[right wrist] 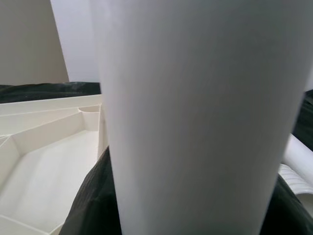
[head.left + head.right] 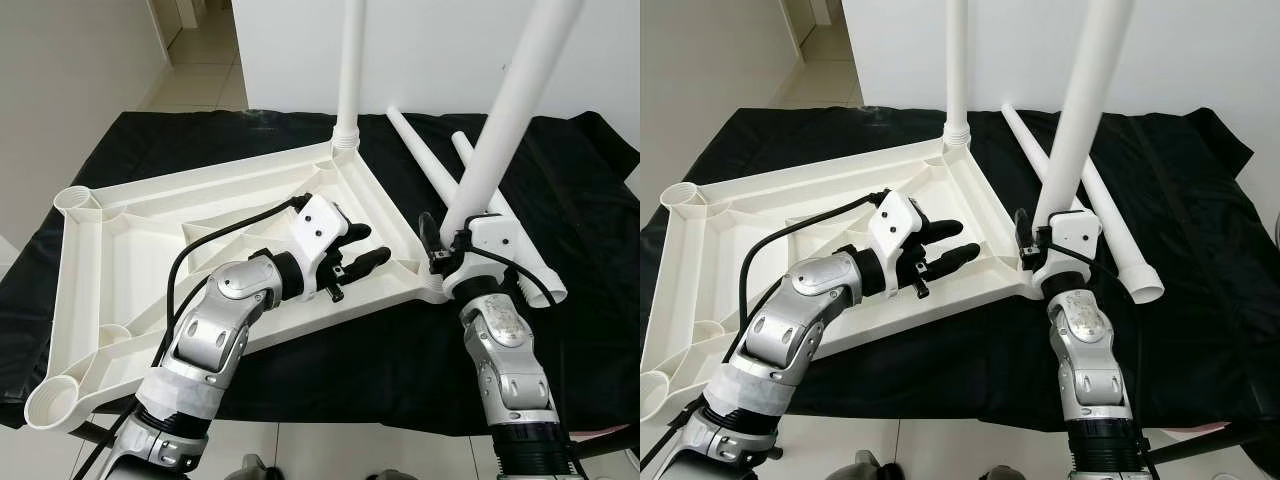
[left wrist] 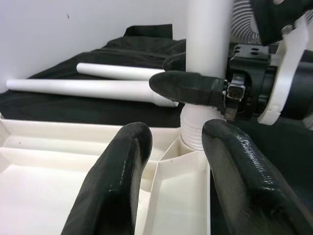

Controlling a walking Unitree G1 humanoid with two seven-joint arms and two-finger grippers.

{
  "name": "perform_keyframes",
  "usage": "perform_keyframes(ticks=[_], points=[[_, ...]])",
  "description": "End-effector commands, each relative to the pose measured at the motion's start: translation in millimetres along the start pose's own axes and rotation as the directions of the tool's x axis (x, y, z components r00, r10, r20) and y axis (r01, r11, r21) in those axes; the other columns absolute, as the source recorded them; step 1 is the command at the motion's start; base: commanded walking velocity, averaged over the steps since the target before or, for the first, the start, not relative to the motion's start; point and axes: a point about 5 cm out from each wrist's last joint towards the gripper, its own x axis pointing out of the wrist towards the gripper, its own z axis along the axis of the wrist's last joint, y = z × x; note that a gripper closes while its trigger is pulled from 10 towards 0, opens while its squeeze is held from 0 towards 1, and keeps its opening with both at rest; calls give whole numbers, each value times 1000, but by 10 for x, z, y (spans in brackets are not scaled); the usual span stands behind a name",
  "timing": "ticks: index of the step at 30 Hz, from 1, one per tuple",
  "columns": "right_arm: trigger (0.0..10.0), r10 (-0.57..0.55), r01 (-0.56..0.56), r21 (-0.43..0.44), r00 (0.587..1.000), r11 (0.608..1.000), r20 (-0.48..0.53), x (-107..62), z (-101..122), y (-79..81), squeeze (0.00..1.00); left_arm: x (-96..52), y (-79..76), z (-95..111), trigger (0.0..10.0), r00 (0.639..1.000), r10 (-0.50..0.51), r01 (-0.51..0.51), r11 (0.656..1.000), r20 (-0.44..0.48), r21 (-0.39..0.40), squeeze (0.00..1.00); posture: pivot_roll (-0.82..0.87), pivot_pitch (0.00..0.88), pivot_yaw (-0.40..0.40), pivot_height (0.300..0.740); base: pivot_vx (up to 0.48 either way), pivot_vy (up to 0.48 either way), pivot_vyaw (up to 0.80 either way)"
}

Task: Building children table

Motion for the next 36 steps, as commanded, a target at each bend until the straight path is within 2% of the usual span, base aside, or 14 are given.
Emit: perform_keyframes(ticks=[1,13,17,21,36], points=[[10000,-9,11,34,998,999,-54,-13,-108,-24,0,-9,-21,-19,10000,1000,9,-9,1000,-10,-4,0,-123,67,64,740,0,0,0],[10000,-8,13,72,998,997,-70,-36,-169,-52,0,-21,-44,-27,10000,1000,-6,6,1000,-18,-6,0,-123,67,64,740,0,0,0],[10000,86,-86,19,995,996,-40,-76,-157,21,0,-21,-51,-24,10000,1000,-12,12,1000,-18,-6,0,-123,67,64,740,0,0,0],[10000,138,-138,-14,990,990,-32,-114,-166,59,0,-22,-51,-22,10000,1000,-13,13,1000,-18,-5,0,-123,67,64,740,0,0,0],[10000,249,-252,-106,968,962,-39,-213,-211,74,0,-35,-58,-7,10000,1000,-17,17,1000,-18,-5,0,-119,75,74,740,0,0,0]])
